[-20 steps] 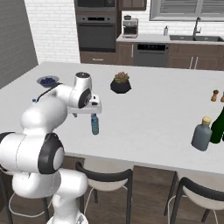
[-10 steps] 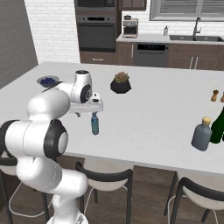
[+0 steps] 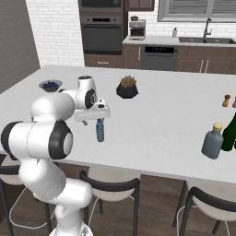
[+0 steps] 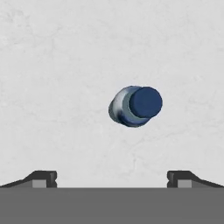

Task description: Move the plastic bottles in the middle to the plastics group, and the glass bottles in the middle to the glass group.

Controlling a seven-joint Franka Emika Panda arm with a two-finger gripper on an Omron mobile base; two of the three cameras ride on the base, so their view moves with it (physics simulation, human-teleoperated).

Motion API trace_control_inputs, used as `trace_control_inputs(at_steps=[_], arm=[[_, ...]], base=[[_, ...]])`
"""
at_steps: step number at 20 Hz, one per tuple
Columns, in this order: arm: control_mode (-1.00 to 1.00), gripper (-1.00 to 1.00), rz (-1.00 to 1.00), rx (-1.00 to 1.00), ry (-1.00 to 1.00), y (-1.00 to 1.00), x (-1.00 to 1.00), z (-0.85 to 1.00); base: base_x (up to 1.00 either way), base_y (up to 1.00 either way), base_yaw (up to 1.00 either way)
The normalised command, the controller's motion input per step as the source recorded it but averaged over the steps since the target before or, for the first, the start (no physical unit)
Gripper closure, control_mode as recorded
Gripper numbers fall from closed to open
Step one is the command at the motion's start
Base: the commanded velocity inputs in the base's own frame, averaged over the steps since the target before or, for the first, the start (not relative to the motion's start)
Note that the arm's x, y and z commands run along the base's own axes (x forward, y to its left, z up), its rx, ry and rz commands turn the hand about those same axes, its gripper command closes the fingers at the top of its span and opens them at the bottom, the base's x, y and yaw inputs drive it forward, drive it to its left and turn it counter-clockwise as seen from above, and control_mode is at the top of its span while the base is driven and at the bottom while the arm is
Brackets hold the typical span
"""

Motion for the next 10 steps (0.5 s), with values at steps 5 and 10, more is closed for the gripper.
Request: trace_control_inputs(at_steps=[5, 10], arm=[[-1.0, -1.0, 0.01, 0.0, 0.08, -0.07, 0.3, -0.23], [-1.0, -1.0, 0.04, 0.0, 0.01, -0.01, 0.25, -0.15]], base=[[0.0, 0.0, 0.0], [0.0, 0.0, 0.0]])
